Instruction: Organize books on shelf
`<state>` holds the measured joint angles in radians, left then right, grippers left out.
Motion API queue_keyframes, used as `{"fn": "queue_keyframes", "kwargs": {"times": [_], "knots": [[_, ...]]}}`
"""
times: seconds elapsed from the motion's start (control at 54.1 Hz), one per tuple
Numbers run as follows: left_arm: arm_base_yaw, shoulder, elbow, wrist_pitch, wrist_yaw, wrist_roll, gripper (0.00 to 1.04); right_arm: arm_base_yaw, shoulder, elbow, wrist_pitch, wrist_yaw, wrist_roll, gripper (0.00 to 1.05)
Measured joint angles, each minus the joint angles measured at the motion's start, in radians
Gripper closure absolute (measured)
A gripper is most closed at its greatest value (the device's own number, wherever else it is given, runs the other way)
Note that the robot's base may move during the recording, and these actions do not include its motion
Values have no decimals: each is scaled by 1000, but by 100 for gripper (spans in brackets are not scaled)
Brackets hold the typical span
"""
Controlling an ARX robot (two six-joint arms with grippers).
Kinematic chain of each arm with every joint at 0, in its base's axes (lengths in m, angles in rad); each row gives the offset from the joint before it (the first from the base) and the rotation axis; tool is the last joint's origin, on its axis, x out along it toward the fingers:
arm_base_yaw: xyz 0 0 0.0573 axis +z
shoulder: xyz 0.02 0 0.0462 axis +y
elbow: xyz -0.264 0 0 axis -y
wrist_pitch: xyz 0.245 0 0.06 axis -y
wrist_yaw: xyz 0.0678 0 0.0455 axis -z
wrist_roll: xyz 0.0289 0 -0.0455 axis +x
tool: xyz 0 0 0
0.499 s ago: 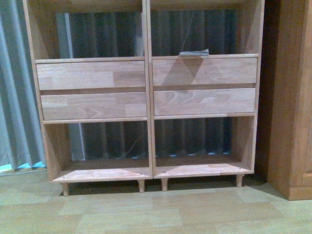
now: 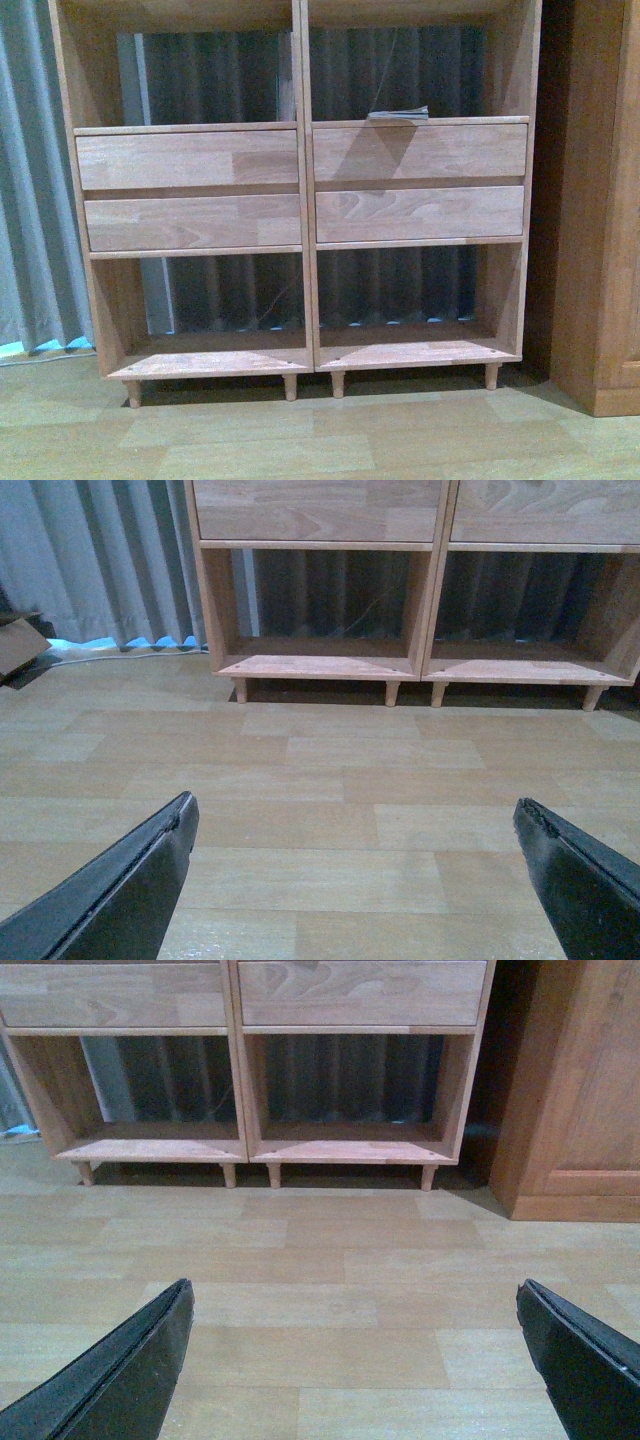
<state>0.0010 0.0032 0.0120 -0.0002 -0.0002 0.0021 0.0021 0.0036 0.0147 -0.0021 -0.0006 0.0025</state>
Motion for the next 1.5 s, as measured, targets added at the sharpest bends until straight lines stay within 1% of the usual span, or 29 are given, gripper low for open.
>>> {"fn": "queue_keyframes", "kwargs": {"times": [1.498], "knots": [[0,1,0,0,0,0,7,0,0,0,0,0,0,7]]}}
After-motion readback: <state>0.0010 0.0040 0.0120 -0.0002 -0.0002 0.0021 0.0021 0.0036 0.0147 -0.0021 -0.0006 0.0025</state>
